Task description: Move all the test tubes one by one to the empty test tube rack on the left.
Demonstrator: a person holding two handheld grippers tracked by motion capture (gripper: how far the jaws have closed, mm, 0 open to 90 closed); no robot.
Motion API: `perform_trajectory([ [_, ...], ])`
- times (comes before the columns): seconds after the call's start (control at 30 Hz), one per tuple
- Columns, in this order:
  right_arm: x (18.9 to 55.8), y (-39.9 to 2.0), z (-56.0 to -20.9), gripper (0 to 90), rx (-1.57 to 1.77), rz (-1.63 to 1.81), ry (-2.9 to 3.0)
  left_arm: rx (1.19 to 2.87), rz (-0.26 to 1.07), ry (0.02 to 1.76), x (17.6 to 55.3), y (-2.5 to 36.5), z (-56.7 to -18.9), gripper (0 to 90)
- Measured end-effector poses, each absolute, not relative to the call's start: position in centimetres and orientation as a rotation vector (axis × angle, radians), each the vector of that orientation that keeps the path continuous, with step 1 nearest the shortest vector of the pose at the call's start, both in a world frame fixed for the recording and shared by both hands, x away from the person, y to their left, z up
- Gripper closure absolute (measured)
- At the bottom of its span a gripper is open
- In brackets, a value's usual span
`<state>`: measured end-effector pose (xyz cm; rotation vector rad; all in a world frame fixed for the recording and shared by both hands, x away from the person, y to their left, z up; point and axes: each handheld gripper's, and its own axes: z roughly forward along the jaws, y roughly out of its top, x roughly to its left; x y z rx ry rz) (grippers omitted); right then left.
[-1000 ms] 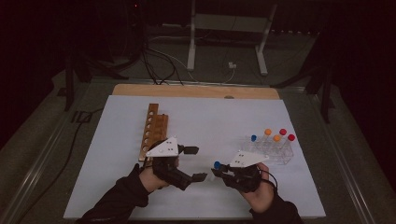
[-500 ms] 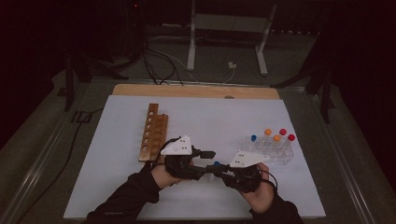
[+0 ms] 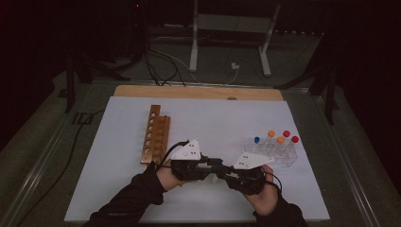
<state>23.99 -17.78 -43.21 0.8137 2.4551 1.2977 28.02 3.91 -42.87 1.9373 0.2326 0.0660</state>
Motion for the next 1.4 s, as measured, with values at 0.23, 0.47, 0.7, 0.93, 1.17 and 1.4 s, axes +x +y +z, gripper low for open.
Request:
perform_trajectory([
  [0.23,23.9,-17.8,-43.2,75.6,0.819,1.325,2.431,1.946,0.119,0.209,27.9,4.0,-42.3,77.5],
  [0.47,24.0,-18.6,-42.9,51.1,0.864,1.365,2.370,1.928,0.171,0.252,28.7,5.6,-40.8,77.6],
  [0.7,24.1,-19.2,-42.7,29.9,0.917,1.400,2.326,1.908,0.238,0.313,30.2,8.2,-39.5,77.6],
  [0.93,24.1,-19.2,-43.0,8.1,0.949,1.434,2.288,1.863,0.322,0.398,32.0,11.6,-37.6,77.6],
  [1.17,24.0,-19.7,-42.8,1.6,0.945,1.463,2.274,1.834,0.419,0.462,33.4,14.5,-36.0,77.7],
  [1.4,24.1,-19.8,-42.9,1.6,0.942,1.460,2.274,1.811,0.465,0.536,34.9,16.6,-35.8,77.6],
])
